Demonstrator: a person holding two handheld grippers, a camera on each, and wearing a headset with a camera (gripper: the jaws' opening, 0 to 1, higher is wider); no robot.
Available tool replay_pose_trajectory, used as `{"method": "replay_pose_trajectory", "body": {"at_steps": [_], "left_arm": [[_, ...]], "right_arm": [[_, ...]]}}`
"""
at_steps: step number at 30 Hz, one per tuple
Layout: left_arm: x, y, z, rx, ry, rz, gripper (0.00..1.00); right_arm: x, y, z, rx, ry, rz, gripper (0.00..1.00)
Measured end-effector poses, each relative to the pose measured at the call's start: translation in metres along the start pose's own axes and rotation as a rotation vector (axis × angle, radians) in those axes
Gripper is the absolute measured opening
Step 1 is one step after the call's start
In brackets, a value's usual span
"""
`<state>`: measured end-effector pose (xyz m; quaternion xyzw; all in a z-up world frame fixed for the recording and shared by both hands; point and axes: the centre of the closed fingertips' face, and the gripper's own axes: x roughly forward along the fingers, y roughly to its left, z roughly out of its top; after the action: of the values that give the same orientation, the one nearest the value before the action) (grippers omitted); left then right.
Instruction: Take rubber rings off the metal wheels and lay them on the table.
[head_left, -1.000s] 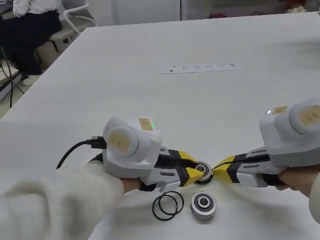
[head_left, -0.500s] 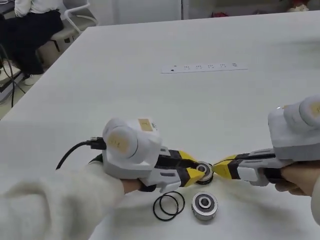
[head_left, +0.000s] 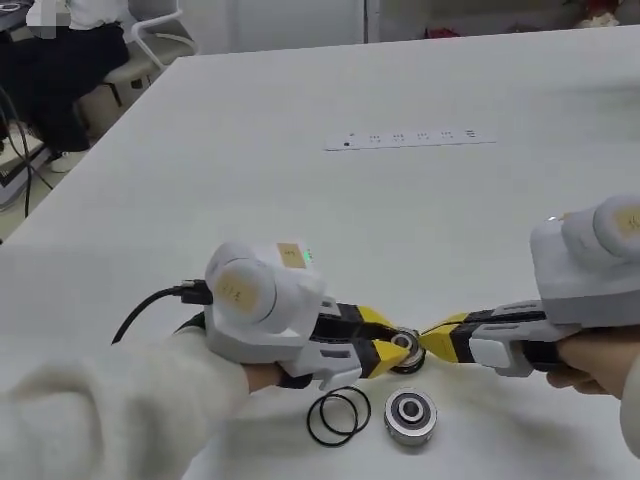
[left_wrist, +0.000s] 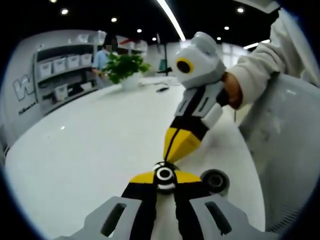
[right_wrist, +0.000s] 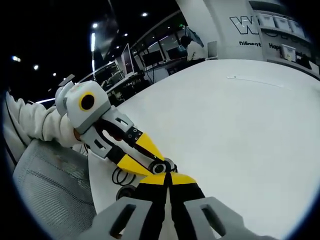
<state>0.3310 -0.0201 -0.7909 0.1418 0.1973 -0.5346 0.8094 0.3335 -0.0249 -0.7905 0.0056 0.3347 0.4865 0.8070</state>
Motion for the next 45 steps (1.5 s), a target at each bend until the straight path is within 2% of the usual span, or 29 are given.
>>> {"method": "replay_pose_trajectory", "body": {"at_steps": [31,33,34,35,39,45], "left_arm": [[0.001,0.001,0.0,-0.003,-0.004,0.005,0.13],[0.001,0.002,0.0,-0.005,-0.007,0.007,0.13],[0.001,0.002,0.0,-0.005,-0.007,0.006,0.13],[0.001,0.002,0.0,-0.005,-0.007,0.006,0.13],[0.001,0.002,0.0,-0.009,-0.01,0.009,0.13],[0.001,0.001,0.001,0.002,-0.011,0.011,0.14]], "right_arm": [[0.001,0.008,0.006,-0.014,-0.02,0.032,0.0],[0.0,0.01,0.008,-0.008,-0.029,0.045,0.0],[0.0,0.012,0.017,-0.001,-0.075,0.051,0.0],[-0.003,0.012,0.024,0.038,-0.098,0.055,0.0],[-0.002,0.01,0.016,0.025,-0.067,0.048,0.0],[-0.002,0.009,0.017,0.025,-0.068,0.041,0.0]]}}
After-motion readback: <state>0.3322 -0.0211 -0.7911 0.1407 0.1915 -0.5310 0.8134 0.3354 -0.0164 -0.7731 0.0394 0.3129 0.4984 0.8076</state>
